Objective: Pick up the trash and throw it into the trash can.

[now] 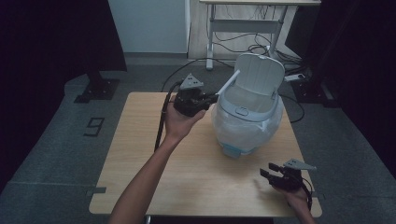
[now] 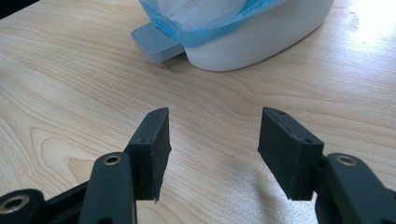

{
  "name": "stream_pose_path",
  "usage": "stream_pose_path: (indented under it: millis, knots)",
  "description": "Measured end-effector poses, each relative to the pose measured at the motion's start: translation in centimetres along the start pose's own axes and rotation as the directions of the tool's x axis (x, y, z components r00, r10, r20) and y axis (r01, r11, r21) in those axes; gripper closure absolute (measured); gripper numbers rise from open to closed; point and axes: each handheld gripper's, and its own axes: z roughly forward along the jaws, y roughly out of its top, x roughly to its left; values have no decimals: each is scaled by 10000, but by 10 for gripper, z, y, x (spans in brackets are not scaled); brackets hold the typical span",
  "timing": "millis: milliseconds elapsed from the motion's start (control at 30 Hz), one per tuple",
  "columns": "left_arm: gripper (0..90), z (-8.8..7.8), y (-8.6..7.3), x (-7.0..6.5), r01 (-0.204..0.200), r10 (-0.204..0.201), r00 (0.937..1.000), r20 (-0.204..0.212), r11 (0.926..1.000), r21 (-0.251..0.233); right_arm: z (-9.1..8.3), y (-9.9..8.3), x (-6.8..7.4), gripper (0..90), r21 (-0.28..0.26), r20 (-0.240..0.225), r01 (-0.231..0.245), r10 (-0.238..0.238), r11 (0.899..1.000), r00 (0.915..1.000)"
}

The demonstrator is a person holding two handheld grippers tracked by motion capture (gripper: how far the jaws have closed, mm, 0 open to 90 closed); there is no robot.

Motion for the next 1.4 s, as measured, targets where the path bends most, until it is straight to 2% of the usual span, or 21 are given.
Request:
stream_pose_path:
  millis: [367,667,767,1133,1333,1400]
  knots:
    - [804,10,12,-5,-184,184,9998,64,9998,-34,1,-1,0,429,92,-36,-24,24,10000,10000]
    - [804,21,19,1,113,-108,9996,277,9998,-151,2,-2,0,428,186,-40,72,-71,9998,10000]
    - [803,22,22,1,23,-21,9998,200,9999,-99,2,-2,0,428,177,-50,83,-82,9998,10000]
    - [804,30,29,6,124,-122,9998,160,9998,-126,2,-3,-1,428,217,-28,102,-102,9997,9999]
    - [804,36,39,9,168,-164,9996,228,9997,-162,1,-3,-2,428,222,-8,80,-80,9997,10000]
    - [804,37,44,8,67,-64,9998,176,9998,-184,1,-3,-2,428,222,-3,71,-71,9997,10000]
